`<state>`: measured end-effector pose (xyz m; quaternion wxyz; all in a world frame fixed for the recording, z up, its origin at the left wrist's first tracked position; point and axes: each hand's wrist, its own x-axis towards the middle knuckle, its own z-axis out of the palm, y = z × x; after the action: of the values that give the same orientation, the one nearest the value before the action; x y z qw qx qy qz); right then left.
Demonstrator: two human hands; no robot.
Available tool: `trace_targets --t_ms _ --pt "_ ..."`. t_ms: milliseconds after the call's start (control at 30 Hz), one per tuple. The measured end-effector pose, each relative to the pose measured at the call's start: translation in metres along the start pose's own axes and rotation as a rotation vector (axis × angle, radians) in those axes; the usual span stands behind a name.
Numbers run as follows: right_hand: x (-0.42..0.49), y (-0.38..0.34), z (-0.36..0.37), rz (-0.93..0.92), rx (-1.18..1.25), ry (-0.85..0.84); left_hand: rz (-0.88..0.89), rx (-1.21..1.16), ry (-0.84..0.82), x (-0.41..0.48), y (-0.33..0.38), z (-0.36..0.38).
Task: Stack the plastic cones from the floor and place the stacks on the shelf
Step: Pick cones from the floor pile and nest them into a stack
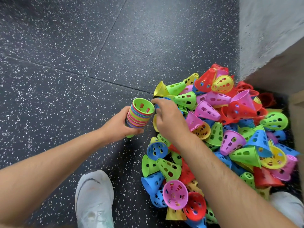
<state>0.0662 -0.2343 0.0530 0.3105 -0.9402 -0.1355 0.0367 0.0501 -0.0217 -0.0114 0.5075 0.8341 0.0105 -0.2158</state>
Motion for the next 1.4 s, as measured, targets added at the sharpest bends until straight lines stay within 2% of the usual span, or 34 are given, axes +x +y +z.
trace_targets --t_ms 200,300,467,633,767,833,1033,1267,1400 --pt "0.021 0.032 -0.013 0.088 -0.388 -0.168 0.057 0.044 -0.092 0.022 0.011 0.013" --pt "0.024 0.041 -0.012 0.081 -0.441 -0.186 0.057 0.070 -0.099 0.021 0.010 0.014" --pt "0.022 0.051 -0.020 0.097 -0.258 -0.078 0.045 0.098 -0.105 0.019 0.006 0.015" --pt "0.007 0.053 -0.050 0.152 0.017 0.118 0.035 0.149 -0.095 0.017 0.007 0.020" --pt "-0.001 0.044 -0.058 0.212 0.207 0.352 0.027 0.113 -0.084 0.019 0.006 0.019" --pt "-0.001 0.036 -0.054 0.178 0.259 0.378 0.023 0.113 -0.088 0.020 0.007 0.018" --pt "-0.004 0.020 -0.027 0.022 0.204 0.233 0.004 0.119 -0.082 0.020 0.008 0.018" --pt "-0.019 0.016 -0.003 0.094 0.218 -0.055 0.018 0.000 -0.070 0.020 0.002 0.015" --pt "-0.009 0.019 0.003 0.153 0.247 0.014 0.005 -0.005 -0.015 0.012 -0.003 0.006"
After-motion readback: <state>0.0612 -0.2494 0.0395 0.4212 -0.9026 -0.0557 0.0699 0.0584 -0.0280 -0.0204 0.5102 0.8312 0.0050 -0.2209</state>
